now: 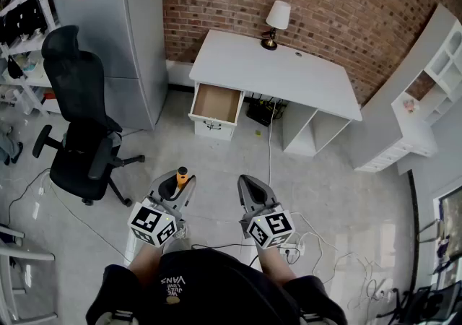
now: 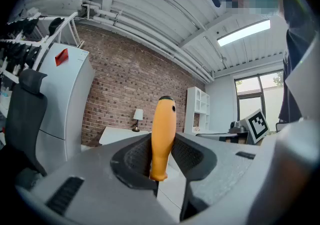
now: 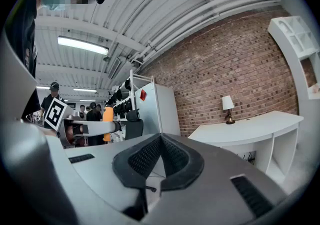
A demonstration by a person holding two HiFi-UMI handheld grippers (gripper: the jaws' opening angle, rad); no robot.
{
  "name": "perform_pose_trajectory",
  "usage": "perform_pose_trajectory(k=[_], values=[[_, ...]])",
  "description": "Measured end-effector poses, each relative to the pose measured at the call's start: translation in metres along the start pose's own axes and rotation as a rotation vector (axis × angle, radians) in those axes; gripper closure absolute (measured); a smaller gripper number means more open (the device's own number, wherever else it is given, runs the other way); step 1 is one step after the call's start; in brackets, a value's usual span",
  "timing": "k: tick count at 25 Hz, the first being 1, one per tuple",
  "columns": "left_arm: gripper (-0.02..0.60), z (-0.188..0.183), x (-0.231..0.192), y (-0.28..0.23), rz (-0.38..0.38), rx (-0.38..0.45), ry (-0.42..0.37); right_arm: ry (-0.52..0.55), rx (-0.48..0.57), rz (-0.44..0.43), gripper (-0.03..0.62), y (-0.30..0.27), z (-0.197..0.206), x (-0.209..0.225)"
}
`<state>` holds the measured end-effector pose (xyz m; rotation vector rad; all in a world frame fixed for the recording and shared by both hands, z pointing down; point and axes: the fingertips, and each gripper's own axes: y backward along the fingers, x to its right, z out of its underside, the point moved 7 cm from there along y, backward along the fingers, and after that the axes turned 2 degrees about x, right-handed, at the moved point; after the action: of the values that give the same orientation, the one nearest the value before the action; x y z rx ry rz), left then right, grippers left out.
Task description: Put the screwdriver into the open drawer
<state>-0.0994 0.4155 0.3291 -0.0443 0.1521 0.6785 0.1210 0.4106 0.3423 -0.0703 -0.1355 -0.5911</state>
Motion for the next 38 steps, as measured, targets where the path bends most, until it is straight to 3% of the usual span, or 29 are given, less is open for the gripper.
perform_pose_trajectory(k=[8, 15, 28, 38], values=[[0.471, 0.005, -0.020, -0.014, 0.004, -0.011, 0.013, 0.003, -0.010, -0.069, 0.597, -0.023, 0.004, -0.002], [0.471, 0.005, -0.066, -0.035, 0.042, -0.031, 0.031, 0.014, -0.027, -0.002, 0.597, -0.066, 0.006, 0.003], [0.471, -0.008, -0.185, -0.084, 0.179, -0.080, 0.021, 0.007, -0.016, 0.123, 0.597, -0.174, 0.004, -0.001], [0.471, 0.008, -0.214, -0.138, 0.164, -0.108, 0.058, 0.001, -0.019, 0.138, 0.597, -0.215, 0.004, 0.051]])
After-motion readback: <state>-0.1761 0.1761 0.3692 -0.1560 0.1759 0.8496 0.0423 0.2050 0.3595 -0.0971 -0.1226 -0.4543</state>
